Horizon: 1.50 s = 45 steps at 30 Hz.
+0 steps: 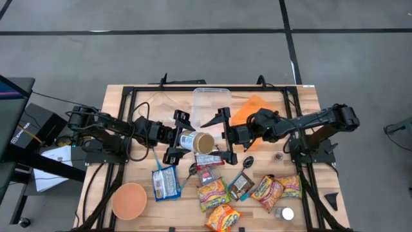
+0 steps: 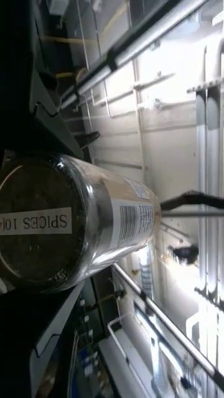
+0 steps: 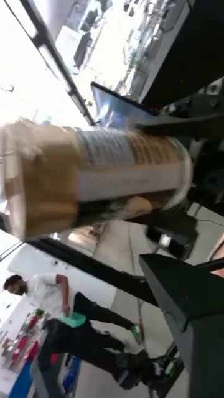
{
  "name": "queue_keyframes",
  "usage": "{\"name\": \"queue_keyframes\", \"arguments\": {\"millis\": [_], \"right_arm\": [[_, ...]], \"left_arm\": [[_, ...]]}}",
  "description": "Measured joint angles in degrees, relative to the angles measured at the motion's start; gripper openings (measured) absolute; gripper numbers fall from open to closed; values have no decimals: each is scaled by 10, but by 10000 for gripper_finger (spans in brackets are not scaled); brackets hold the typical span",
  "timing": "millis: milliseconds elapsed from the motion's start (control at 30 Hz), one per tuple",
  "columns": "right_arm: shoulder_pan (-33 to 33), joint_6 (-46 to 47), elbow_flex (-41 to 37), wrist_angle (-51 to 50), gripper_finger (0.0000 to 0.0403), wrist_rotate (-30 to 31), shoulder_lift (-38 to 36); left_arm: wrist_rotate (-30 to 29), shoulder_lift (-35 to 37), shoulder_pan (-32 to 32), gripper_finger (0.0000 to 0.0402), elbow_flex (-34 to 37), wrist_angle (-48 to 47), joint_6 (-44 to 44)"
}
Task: Pick & Place Food Item
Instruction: Put the golden seasoning bottle into the transparent bin
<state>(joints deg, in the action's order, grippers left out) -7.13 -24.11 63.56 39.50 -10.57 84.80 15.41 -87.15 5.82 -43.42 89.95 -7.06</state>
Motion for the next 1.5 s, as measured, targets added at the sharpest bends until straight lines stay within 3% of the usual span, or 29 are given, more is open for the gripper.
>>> {"name": "queue_keyframes", "arguments": {"millis": [367, 533, 700, 867, 1500], "right_arm": [[3, -10, 0, 30, 399, -1, 0], [-3, -18, 0, 42, 399, -1, 0], [1, -14, 0, 42, 399, -6, 0], [1, -14, 0, 43, 399, -10, -1], [3, -9, -1, 11, 399, 1, 0]], "left_arm": [[9, 0, 12, 273, 0, -17, -10], [8, -3, 14, 273, 0, -22, -63], [6, -16, 17, 273, -2, -16, -168], [11, -29, 15, 273, -9, -20, -204], [20, -20, 14, 273, -27, -49, -209]]}}
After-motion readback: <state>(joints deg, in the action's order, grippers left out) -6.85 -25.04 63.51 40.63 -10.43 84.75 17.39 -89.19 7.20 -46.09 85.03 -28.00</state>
